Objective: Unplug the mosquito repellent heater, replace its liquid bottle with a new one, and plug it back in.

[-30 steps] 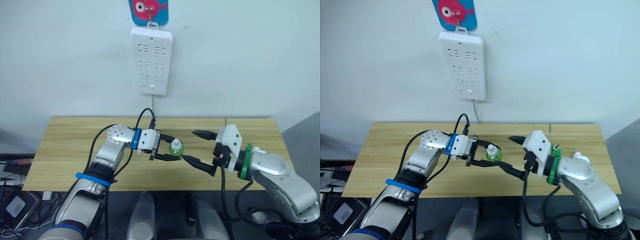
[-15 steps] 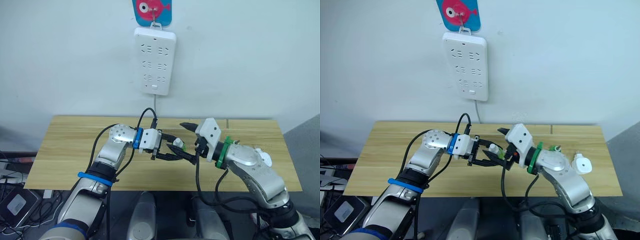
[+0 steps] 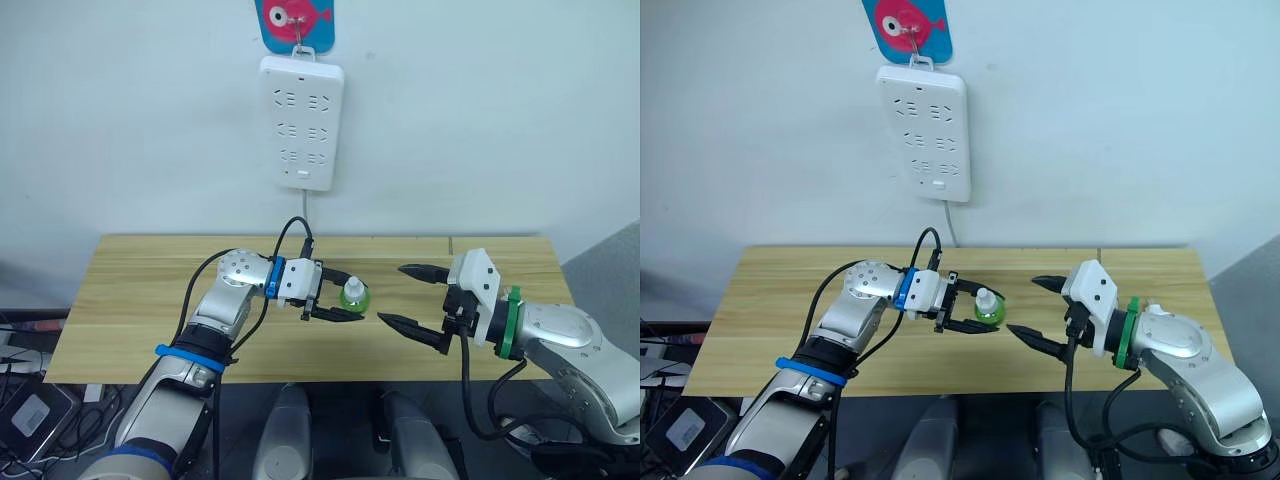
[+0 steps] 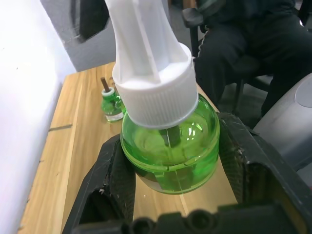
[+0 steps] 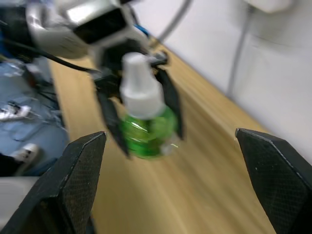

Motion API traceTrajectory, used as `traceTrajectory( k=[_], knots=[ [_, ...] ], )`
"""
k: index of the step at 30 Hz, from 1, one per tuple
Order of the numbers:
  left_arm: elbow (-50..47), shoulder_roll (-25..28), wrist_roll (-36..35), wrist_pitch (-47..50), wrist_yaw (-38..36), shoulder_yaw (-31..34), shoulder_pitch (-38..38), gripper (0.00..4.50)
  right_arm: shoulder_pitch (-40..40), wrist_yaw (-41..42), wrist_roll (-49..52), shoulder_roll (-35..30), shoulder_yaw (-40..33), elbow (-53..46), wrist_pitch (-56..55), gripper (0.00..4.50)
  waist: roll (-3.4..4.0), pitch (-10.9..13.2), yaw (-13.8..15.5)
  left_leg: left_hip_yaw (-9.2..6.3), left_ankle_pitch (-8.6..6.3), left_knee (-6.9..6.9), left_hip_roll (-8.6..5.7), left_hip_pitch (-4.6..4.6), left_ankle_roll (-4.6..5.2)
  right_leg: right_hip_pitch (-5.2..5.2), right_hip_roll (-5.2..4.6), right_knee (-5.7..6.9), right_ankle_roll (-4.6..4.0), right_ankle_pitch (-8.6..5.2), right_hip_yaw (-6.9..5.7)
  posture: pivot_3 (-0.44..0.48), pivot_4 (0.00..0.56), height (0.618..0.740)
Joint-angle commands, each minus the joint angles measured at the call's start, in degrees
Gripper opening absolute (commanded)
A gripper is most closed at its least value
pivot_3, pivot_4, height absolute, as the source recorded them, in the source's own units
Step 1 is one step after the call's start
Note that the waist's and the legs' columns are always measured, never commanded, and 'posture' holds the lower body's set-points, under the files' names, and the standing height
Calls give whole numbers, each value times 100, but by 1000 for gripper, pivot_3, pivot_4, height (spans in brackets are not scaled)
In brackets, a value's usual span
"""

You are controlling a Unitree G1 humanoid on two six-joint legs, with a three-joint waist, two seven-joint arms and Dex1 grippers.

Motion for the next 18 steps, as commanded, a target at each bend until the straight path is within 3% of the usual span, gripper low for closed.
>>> traceTrajectory(
  k=[1,3,8,18],
  knots=[
    [-47,-28,-25,-68,-33,42,-67,2237,-347,-241,371,278,-69,-87,167,3517,0,0,-38,0,0,1,-1,0,1,0,0,1,-1,1,0,245,253,740],
    [-51,-23,-29,-61,-47,42,-73,2237,-617,-481,509,530,-11,-60,371,2854,0,0,-71,0,1,5,-1,-1,1,1,0,2,-1,4,1,246,253,740],
    [-103,-23,-33,-1,-42,36,-73,2237,-841,-886,613,1019,290,-94,624,2854,0,-1,-85,-3,1,2,0,-3,2,-1,1,1,-3,5,-3,247,254,740],
    [-146,-49,-38,37,-32,29,-73,2237,-872,-838,297,999,708,133,435,2854,1,-1,-91,-3,2,3,0,-3,3,-1,0,0,-3,4,-3,250,254,740]
  ],
)
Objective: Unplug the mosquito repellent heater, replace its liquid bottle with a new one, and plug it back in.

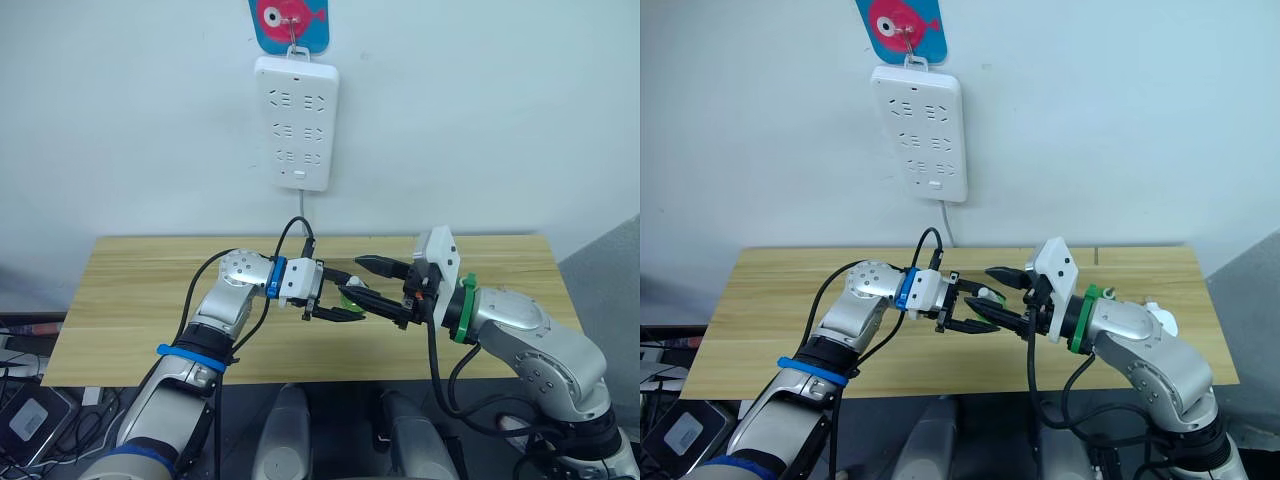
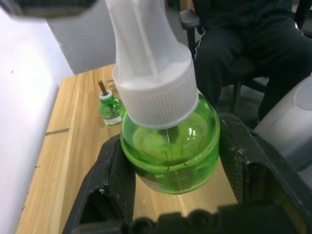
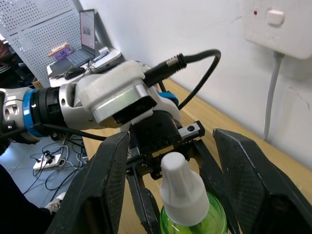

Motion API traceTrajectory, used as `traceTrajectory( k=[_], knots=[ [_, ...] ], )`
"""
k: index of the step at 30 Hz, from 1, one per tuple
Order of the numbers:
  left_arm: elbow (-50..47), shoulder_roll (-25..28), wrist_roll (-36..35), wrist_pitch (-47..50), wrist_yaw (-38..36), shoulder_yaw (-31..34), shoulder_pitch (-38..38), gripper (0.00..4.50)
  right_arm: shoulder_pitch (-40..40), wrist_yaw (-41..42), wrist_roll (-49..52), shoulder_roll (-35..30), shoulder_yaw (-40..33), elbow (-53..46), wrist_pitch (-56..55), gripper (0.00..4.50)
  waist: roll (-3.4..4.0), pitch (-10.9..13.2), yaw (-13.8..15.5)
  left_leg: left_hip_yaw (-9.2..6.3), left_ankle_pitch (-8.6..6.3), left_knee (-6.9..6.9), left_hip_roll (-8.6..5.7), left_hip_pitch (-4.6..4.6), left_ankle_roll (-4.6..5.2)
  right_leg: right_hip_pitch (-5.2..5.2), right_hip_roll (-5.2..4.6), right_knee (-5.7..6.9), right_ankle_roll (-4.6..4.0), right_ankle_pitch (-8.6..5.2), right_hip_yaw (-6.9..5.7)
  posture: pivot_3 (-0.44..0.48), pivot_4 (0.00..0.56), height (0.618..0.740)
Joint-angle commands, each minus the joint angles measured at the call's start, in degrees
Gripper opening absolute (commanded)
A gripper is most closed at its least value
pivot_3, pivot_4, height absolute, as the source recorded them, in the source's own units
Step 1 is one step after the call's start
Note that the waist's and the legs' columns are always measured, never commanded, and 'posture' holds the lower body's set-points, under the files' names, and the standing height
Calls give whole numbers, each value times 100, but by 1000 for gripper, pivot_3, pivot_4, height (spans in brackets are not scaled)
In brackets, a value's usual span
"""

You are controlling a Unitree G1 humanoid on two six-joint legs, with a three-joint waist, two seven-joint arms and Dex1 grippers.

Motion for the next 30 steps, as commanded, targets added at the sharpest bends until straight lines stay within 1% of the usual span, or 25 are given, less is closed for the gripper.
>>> traceTrajectory(
  k=[1,3,4,5,9,10,11,14,17,18,21,23,24,26,28,30],
  knots=[
    [-157,-11,-41,-10,-30,31,-53,2237,-7,88,-198,-91,173,-53,-216,2854,0,0,-9,0,0,0,0,0,0,0,0,0,0,0,0,250,254,740],
    [-147,-20,-33,-19,-21,28,-60,2237,-4,95,-294,-101,222,-5,-293,2854,0,0,-13,0,0,0,0,0,0,0,0,0,0,0,0,254,256,740],
    [-151,-25,-35,-11,-13,30,-63,2237,0,86,-334,-86,246,8,-339,2453,0,0,-13,0,0,0,0,-1,0,0,0,0,0,0,0,254,256,740],
    [-154,-33,-35,-3,1,31,-68,2237,8,92,-387,-77,275,18,-389,2244,0,0,-13,0,0,0,0,-1,0,0,0,0,0,0,0,256,259,740],
    [-197,-11,-40,0,-2,33,-33,2237,64,168,-474,-92,369,-11,-521,719,0,0,-18,0,0,-2,0,-1,0,-1,0,-1,0,0,0,256,259,740],
    [-207,-1,-43,5,-7,36,-20,2237,74,205,-496,-104,386,-27,-570,415,0,0,-18,0,0,-1,0,-1,0,-1,0,0,0,0,0,256,259,740],
    [-201,2,-41,7,-10,37,-21,2237,76,244,-518,-117,391,-31,-613,339,0,0,-18,0,0,-1,0,-1,0,0,0,-1,0,0,-1,255,260,740],
    [-182,12,-23,-8,-19,36,-22,2237,100,341,-529,-196,339,-150,-712,339,0,0,-20,0,0,0,0,-1,0,0,0,-1,0,0,1,255,260,740],
    [-168,20,-20,-4,-10,49,-25,2237,-97,191,-130,-126,38,-483,-506,338,0,0,-20,0,0,0,0,-1,0,0,0,0,1,0,0,261,261,740],
    [-165,27,-20,-7,-11,53,-20,2237,-193,55,-44,-53,-70,-554,-453,338,0,0,-21,-1,0,-1,0,-1,0,0,0,0,0,0,0,260,261,740],
    [-97,82,4,-70,-16,65,38,2237,-741,-781,225,429,-667,-593,-307,331,0,0,-65,-1,0,0,2,0,0,-1,0,2,0,0,0,259,259,740],
    [-52,125,23,-105,-30,67,68,2237,-874,-1166,197,574,-926,-530,-229,331,-2,-2,-101,-2,0,0,1,0,0,0,0,4,0,0,-1,257,257,740],
    [-24,140,35,-117,-25,72,68,2237,-785,-1325,92,607,-1001,-401,-208,331,-8,-11,-101,-4,0,-1,1,0,0,1,0,4,0,0,-3,254,257,740],
    [7,150,43,-135,-14,71,56,2237,-449,-1546,-470,518,-936,-6,-413,331,-19,-27,-92,-8,0,-8,1,-1,0,1,0,-1,-1,0,-9,255,258,740],
    [6,158,37,-141,-12,66,53,2237,-238,-1670,-802,502,-875,239,-597,331,-22,-30,-83,-7,0,-11,-2,-2,0,1,-3,-3,-2,-1,-8,256,259,740],
    [-4,169,34,-126,-10,67,47,2237,65,-1746,-1395,447,-690,788,-1084,331,-23,-31,-108,2,0,-10,-3,-8,0,-7,-5,-3,-2,0,0,257,259,740]
  ],
)
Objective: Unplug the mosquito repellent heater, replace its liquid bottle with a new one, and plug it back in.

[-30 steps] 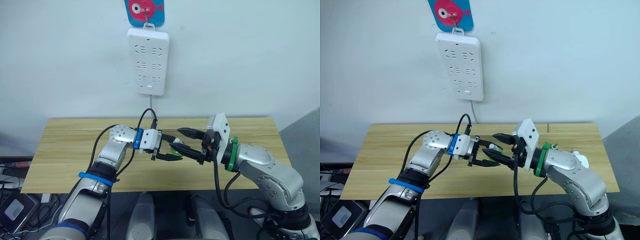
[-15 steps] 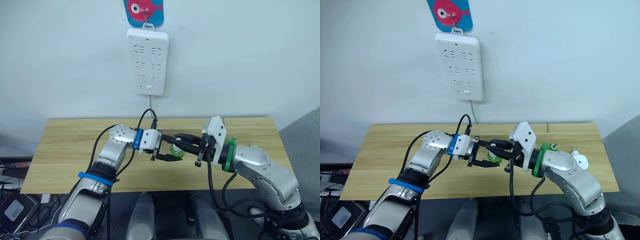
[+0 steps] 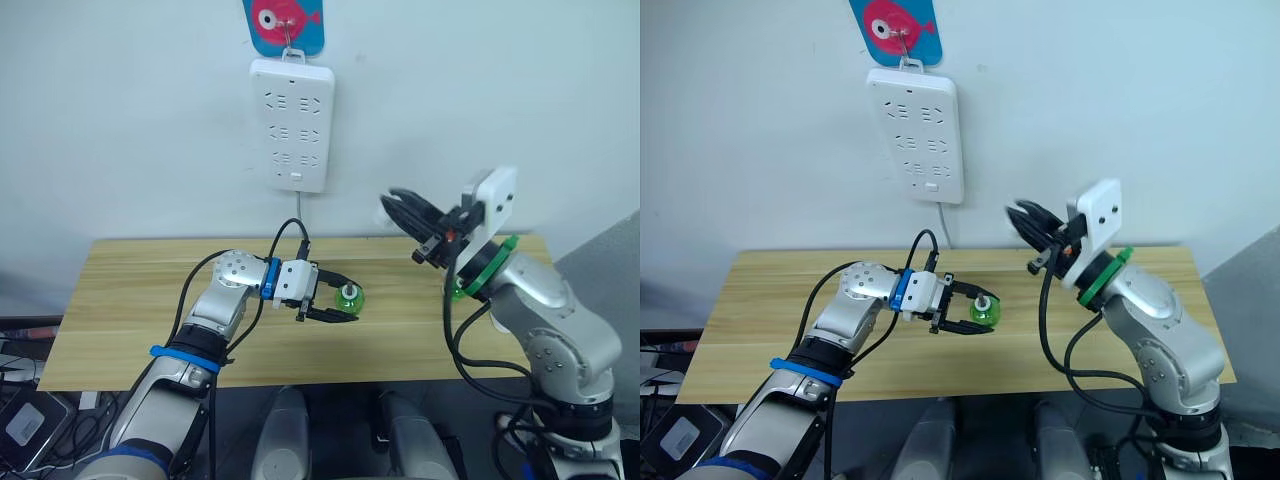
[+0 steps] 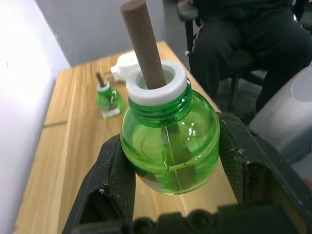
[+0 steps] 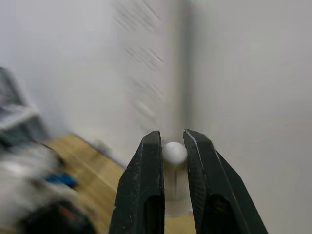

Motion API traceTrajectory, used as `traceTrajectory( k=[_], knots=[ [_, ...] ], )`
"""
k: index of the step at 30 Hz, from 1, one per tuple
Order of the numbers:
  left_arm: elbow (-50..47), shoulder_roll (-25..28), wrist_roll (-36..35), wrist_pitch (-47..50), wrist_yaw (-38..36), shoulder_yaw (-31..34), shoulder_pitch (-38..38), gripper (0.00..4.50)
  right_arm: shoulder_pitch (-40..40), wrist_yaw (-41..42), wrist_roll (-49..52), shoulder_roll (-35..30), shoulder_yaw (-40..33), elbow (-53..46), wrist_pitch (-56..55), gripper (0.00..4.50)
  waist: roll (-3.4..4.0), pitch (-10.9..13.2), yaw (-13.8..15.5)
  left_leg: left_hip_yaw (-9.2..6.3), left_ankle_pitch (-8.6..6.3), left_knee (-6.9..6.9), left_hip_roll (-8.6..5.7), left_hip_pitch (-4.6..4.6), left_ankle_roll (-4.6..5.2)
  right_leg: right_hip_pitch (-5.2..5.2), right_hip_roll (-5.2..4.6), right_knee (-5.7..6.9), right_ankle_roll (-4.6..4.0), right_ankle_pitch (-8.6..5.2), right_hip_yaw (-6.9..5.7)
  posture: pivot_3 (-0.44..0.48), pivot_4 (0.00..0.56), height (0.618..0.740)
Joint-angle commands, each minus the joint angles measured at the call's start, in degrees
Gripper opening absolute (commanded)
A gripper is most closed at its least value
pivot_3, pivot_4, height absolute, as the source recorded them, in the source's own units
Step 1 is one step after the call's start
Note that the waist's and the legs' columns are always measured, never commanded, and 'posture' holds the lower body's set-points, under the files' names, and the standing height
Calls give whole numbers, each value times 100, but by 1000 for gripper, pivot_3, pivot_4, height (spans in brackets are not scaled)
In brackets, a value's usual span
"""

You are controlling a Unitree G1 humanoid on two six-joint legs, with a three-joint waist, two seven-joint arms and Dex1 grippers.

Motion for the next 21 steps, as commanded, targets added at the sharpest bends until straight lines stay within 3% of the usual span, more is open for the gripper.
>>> traceTrajectory(
  k=[1,8,14,21],
  knots=[
    [-82,-1,-32,-67,-12,67,-2,2237,323,-134,-846,-80,185,571,-824,331,0,0,-23,0,0,0,0,2,0,1,0,0,0,0,0,257,259,740],
    [-244,169,-68,170,150,180,141,2237,620,-484,-1983,457,457,2609,-2695,331,2,2,-92,3,0,-3,5,10,1,-1,7,5,13,-9,9,280,302,740],
    [-213,220,-26,255,569,393,118,2237,504,-383,-2159,838,362,3785,-3735,331,6,18,-74,3,0,-2,4,10,1,1,7,3,27,-17,10,307,354,740],
    [-561,511,-119,617,564,505,211,2237,243,-314,-2325,946,315,4823,-4544,331,23,155,-62,3,0,-6,6,12,2,-2,8,4,27,-19,11,344,399,740]
  ],
)
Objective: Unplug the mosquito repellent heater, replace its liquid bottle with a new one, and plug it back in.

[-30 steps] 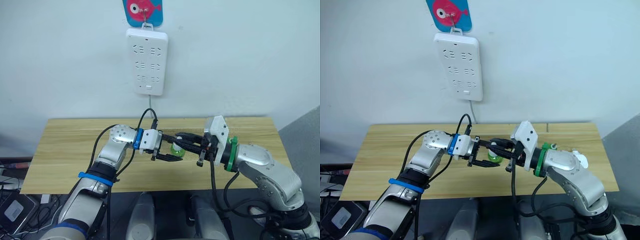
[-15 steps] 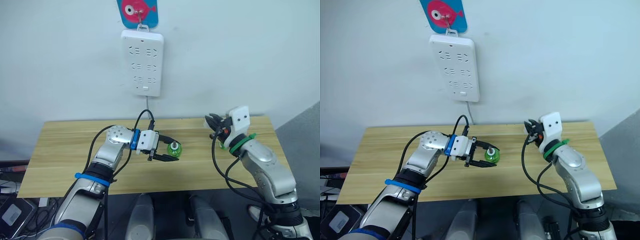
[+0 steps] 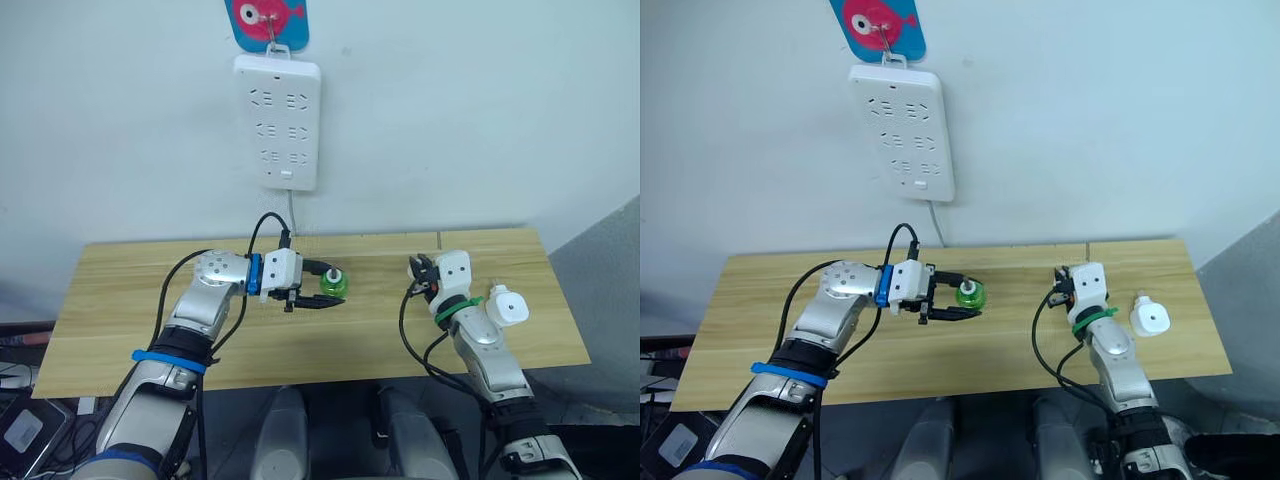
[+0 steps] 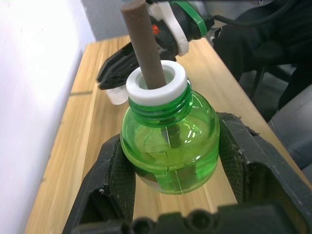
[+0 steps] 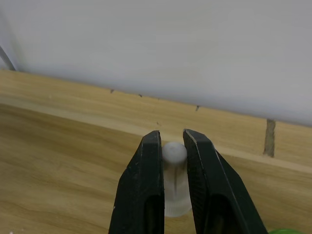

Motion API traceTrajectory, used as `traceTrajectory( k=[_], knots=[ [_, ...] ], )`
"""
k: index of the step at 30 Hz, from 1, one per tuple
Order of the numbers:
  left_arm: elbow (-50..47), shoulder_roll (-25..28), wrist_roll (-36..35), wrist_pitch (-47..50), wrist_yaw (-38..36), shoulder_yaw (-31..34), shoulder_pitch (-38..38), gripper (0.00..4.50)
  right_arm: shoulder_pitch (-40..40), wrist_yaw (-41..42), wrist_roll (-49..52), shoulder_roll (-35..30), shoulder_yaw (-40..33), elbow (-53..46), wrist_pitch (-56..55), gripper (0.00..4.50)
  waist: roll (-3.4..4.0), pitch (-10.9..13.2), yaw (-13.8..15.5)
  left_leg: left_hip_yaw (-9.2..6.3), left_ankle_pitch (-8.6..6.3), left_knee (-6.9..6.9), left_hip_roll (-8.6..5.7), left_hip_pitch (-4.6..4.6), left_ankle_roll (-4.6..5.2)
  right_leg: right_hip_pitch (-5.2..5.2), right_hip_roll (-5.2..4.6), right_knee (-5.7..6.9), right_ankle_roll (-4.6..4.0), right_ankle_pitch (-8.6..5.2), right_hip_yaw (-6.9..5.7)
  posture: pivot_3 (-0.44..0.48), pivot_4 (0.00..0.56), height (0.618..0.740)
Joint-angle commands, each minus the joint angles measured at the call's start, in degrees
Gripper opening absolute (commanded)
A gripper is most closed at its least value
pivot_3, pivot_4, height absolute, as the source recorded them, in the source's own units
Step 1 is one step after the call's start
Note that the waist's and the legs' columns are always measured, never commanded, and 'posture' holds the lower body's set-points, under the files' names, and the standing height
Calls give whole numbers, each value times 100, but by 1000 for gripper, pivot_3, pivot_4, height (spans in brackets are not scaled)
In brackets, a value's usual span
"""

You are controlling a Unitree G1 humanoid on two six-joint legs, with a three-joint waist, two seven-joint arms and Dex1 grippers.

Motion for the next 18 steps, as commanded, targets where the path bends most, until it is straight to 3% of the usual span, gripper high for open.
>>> traceTrajectory(
  k=[1,10,18],
  knots=[
    [-380,134,-123,136,-48,112,96,2237,-113,42,-80,39,-105,321,-460,331,7,41,7,0,0,-1,0,0,0,0,0,0,0,0,0,347,402,740],
    [-599,167,-137,314,-4,101,117,2237,-274,-6,-181,31,-169,1075,-880,331,24,125,36,0,0,-6,-1,-4,-1,-4,-1,-3,1,-4,2,349,399,740],
    [-373,27,-83,202,13,74,-20,2237,117,410,-250,-226,-93,48,-1092,3086,29,153,34,2,-1,-7,-1,-8,-1,-7,-1,-6,3,-6,5,321,386,740]
  ],
)
